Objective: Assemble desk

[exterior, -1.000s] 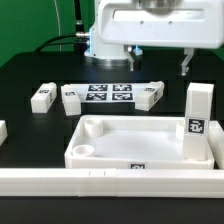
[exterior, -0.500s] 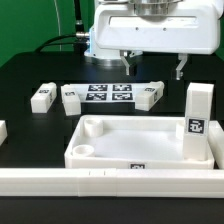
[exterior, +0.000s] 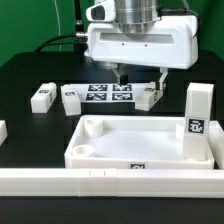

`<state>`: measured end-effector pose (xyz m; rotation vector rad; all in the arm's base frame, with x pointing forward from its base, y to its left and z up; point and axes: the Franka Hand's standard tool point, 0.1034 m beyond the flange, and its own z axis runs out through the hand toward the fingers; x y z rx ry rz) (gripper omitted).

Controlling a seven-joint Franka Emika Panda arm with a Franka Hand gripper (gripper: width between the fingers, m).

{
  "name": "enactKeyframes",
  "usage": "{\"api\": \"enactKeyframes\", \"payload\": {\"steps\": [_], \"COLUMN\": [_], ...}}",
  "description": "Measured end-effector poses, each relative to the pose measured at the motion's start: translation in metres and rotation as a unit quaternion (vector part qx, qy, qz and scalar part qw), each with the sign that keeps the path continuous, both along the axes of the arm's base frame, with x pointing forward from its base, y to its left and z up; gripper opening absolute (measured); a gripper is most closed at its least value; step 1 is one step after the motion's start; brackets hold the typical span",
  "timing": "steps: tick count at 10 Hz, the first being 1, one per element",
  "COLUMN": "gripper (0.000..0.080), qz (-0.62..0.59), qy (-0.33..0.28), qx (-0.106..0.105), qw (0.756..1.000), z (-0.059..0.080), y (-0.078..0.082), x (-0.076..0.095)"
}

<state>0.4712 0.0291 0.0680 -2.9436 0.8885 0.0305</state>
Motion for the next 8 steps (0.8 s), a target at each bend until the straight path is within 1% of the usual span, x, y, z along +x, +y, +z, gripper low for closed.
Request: {"api": "enactKeyframes", "payload": {"steps": [2, 3, 4, 5, 6, 7, 8], "gripper": [0.0648, 0.0648, 0.0648, 0.0648, 0.0648, 0.0648, 0.0648], "qz": [0.004, 0.017, 0.016, 0.019, 0.025, 0.024, 0.023], "qy": [0.006, 0.039, 0.066, 0.081, 0.124, 0.135, 0.169], "qx": [0.002, 0.016, 0.031, 0.036, 0.052, 0.053, 0.065], "qw": [1.000, 0.999, 0.997, 0.996, 0.991, 0.989, 0.983], "z": [-0.001, -0.003, -0.006, -0.013, -0.019, -0.027, -0.030], "y": [0.000, -0.004, -0.010, -0.012, -0.013, -0.014, -0.011], "x": [-0.002, -0.009, -0.012, -0.017, -0.028, -0.030, -0.039]}}
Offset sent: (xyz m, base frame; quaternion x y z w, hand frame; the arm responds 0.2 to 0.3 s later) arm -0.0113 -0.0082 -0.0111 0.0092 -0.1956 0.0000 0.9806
